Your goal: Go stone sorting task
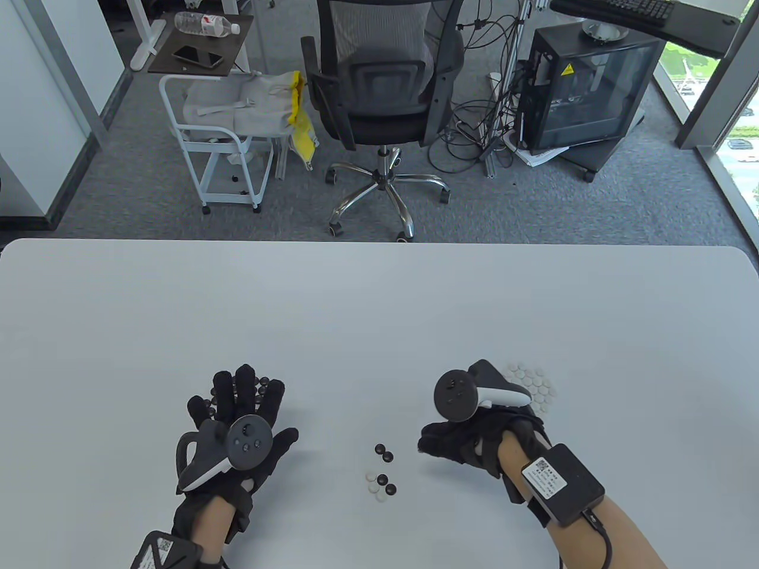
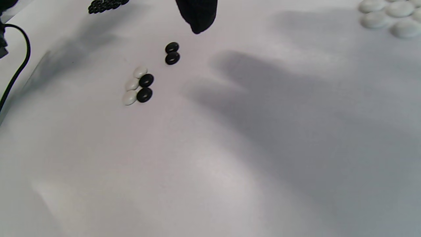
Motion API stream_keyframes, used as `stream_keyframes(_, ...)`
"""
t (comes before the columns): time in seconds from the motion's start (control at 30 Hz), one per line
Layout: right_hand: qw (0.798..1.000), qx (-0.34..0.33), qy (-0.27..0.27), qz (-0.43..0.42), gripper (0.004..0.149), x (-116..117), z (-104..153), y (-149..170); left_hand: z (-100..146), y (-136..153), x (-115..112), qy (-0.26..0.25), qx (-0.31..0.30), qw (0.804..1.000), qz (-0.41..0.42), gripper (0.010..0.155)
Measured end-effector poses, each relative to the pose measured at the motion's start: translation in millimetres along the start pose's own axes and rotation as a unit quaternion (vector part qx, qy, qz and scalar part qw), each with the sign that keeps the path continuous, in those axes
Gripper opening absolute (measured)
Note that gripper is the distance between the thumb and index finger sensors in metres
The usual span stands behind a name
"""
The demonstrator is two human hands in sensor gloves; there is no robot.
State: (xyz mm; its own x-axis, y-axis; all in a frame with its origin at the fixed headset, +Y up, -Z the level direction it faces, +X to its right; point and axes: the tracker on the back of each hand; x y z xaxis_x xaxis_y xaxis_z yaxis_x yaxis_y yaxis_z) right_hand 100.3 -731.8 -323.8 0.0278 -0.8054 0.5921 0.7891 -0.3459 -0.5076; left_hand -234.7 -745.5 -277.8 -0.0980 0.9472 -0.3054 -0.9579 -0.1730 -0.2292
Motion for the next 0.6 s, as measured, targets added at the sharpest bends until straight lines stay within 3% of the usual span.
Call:
stream_keyframes(0.2, 0.996, -0.078, -0.043, 0.021, 0.071, 26, -34, -50, 0, -1, 0, 0.001, 0.0, 1.0, -0.003, 0.08)
stream_keyframes(0.37, 0.993, -0.075, -0.083, 0.042, 0.071, 39, -65, -63, 0, 0, 0, 0.0, -0.001, 1.0, 0.002, 0.08)
stream_keyframes(0.43, 0.995, -0.073, -0.068, 0.009, 0.071, 34, -77, -62, 0, 0, 0, 0.001, 0.0, 1.0, 0.001, 0.08)
stream_keyframes(0.6, 1.0, 0.01, -0.025, 0.012, 0.072, 1, -102, -36, 0, 0, 0, 0.005, 0.001, 1.0, 0.0, 0.08)
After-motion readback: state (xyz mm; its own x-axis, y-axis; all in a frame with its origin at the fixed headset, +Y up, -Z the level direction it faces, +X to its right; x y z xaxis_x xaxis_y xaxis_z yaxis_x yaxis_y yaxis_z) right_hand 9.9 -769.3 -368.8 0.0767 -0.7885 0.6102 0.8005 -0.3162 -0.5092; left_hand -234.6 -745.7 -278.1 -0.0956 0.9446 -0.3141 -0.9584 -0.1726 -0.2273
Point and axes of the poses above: the tracker on the back of each hand, its own y axis roughly to the little-finger side, its own z axis roughly from the fingertips to the wrist, x = y × z, and after that the axes turned 9 degrees about y, right-handed
